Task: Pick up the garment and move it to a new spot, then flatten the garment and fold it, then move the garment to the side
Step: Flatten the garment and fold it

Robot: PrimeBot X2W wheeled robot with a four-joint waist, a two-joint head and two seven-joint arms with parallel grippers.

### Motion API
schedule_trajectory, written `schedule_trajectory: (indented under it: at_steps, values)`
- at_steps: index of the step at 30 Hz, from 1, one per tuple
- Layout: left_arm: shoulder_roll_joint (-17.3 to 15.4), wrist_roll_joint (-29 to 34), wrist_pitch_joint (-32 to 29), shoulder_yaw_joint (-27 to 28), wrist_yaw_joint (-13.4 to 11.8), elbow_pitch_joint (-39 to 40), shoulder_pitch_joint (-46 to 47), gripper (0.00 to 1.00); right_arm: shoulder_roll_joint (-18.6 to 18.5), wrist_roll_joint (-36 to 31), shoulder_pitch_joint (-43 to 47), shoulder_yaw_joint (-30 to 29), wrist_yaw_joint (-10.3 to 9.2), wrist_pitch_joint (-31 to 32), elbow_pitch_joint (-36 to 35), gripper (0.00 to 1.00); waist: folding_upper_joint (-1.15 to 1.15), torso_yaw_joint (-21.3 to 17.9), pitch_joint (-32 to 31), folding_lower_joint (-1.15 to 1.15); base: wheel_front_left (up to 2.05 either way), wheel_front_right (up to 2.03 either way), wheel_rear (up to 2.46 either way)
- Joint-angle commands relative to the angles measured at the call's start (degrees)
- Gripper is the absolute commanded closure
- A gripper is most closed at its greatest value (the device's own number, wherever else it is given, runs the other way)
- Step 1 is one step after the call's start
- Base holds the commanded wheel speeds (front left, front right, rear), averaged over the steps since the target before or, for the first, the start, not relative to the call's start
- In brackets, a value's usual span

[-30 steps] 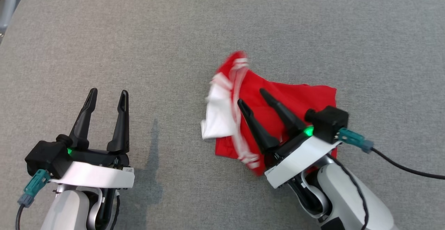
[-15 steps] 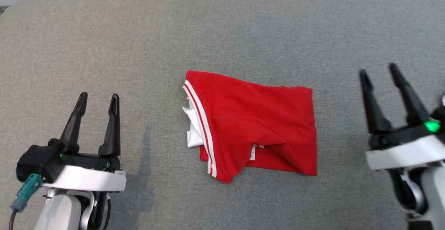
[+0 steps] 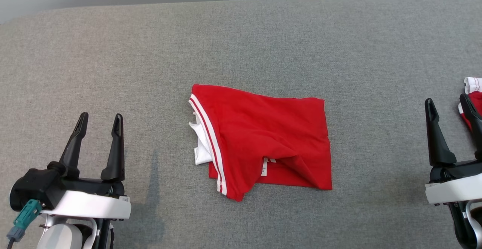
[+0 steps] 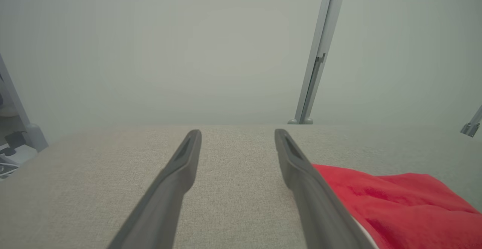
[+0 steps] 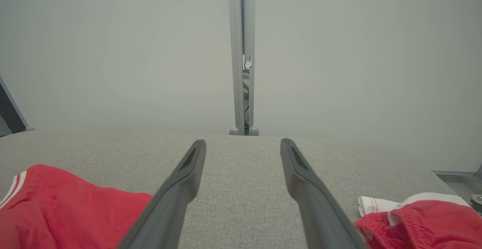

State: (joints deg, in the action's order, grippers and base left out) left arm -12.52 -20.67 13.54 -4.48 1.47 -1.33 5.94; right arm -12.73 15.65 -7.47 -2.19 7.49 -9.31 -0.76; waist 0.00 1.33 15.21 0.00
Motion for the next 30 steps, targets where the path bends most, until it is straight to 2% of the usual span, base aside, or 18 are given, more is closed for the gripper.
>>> schedule_trajectory:
  at_steps: [1,6,12,13,14,20,25,30]
  values:
    - [-0.4,0.1,-0.3,0.1,-0.2,0.3,-0.6,0.00,0.0,0.3,0.5,-0.4,0.00,0.3,-0.2,0.00,0.00,0.0,0.1,0.00,0.00,0.00,0.00]
    - [-0.6,-0.2,-0.7,-0.1,-0.4,0.9,-0.6,0.00,0.5,1.3,-0.3,-0.1,0.00,0.4,-0.5,0.00,0.00,0.0,0.2,0.00,0.00,0.00,0.00]
    - [-0.7,-0.4,-0.8,-0.4,-0.6,1.2,0.1,0.00,-0.7,2.0,-1.8,1.5,0.00,0.9,-0.7,0.00,0.00,0.3,0.7,0.00,0.00,0.00,0.00]
    - [-0.6,-0.4,-0.8,-0.5,-0.7,1.2,0.2,0.00,-1.0,2.1,-2.2,2.1,0.00,1.1,-0.7,0.55,0.00,0.4,0.9,0.00,0.00,0.00,0.00]
    - [-0.6,-0.4,-0.8,-0.7,-0.6,1.3,0.5,0.00,-1.4,2.5,-2.7,3.1,0.00,1.8,-0.6,1.00,0.00,0.6,1.1,0.00,0.00,0.00,0.00]
    - [0.0,-0.5,-0.5,-1.5,-0.2,1.0,1.9,0.00,-3.2,3.8,-6.6,10.8,0.00,3.1,-0.2,1.00,0.00,2.7,2.2,0.00,0.00,0.00,0.00]
    - [0.9,-0.7,0.1,-2.4,0.3,0.3,3.0,0.00,-4.3,5.6,-11.6,22.3,0.00,3.7,1.3,1.00,0.00,4.7,3.4,0.00,0.00,0.00,0.00]
    - [2.1,-0.9,0.6,-3.6,1.1,-0.8,4.4,0.00,-5.3,9.0,-17.9,34.3,-0.01,3.3,6.4,1.00,0.00,6.9,4.4,0.00,0.00,0.00,0.00]
